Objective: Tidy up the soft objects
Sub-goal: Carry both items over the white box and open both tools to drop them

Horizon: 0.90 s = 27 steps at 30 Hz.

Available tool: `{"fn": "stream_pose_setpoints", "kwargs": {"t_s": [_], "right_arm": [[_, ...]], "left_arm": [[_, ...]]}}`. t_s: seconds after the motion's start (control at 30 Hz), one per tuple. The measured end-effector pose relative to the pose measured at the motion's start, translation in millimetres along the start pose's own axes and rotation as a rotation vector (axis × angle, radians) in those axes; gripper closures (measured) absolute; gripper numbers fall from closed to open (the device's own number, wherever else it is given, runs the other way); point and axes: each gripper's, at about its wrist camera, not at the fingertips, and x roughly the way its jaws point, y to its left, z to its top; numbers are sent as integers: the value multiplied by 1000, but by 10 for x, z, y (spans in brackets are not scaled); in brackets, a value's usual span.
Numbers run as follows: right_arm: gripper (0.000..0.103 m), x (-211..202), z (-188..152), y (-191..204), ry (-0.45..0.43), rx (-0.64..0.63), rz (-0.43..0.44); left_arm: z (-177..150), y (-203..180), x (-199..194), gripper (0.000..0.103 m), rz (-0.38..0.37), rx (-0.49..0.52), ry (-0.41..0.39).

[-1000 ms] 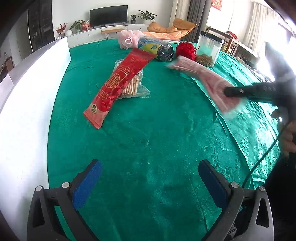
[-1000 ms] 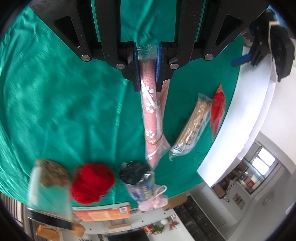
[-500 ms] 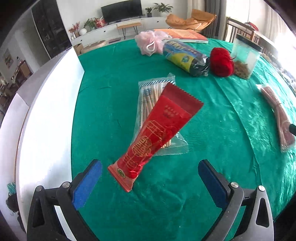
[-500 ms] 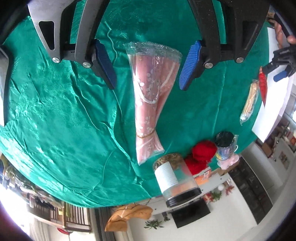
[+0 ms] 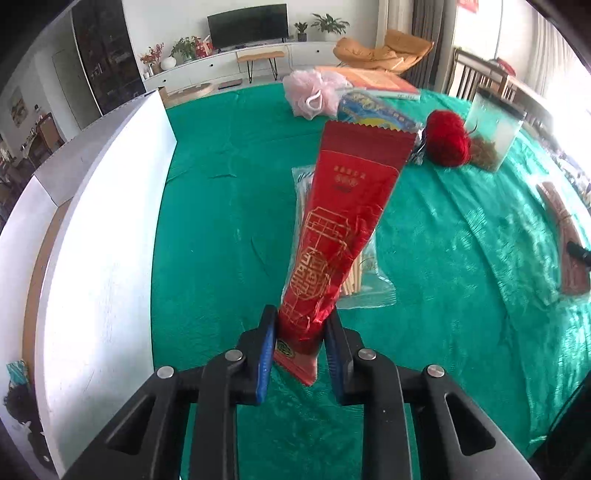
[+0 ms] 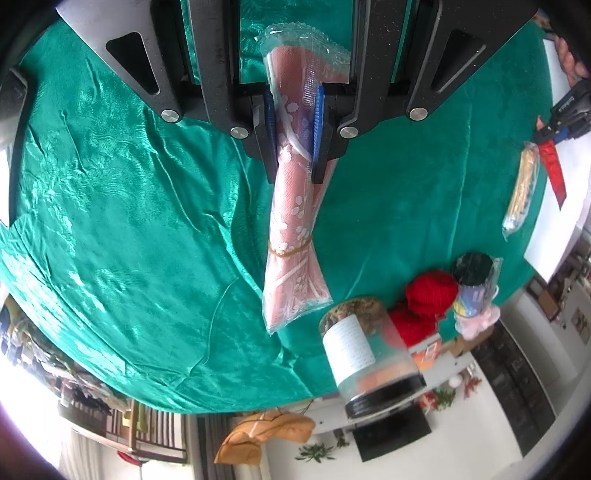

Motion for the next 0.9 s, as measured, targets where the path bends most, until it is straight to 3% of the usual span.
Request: {"fn": "stream_pose_setpoints", "kwargs": {"t_s": [0.23, 0.3, 0.4, 0.5, 0.63, 0.77, 0.8, 0.83, 0.87, 0.9], "right_arm": [[86, -167, -176, 86, -38, 8, 54], [85, -248, -199, 291, -50, -38, 68], [86, -435, -216, 778, -62, -108, 160], [86, -648, -214, 1532, -50, -194, 327], [86, -949, -266, 2731, 4, -321, 584], [85, -1023, -431, 3759, 74, -436, 736], [79, -993, -476, 3955, 94, -454, 771], [67, -945, -541, 4120, 122, -480, 800], [53, -888, -588, 4239, 164, -502, 824], [27, -846, -622, 4282, 188, -503, 837]], "left_arm": [[-85, 319, -635, 78, -205, -161, -99], [-117, 487, -840, 78, -221, -195, -124], [-151, 861, -1144, 78, -208, -239, -154], [-232, 1271, -1407, 78, -114, -251, -175], [-450, 1821, -1645, 78, 83, -286, -186], [-725, 2327, -1616, 75, 277, -363, -124], [-782, 2430, -1579, 73, 330, -379, -101], [-851, 2512, -1538, 59, 363, -392, -83], [-905, 2592, -1511, 32, 384, -411, -68], [-935, 2631, -1485, 17, 396, -430, -65]]}}
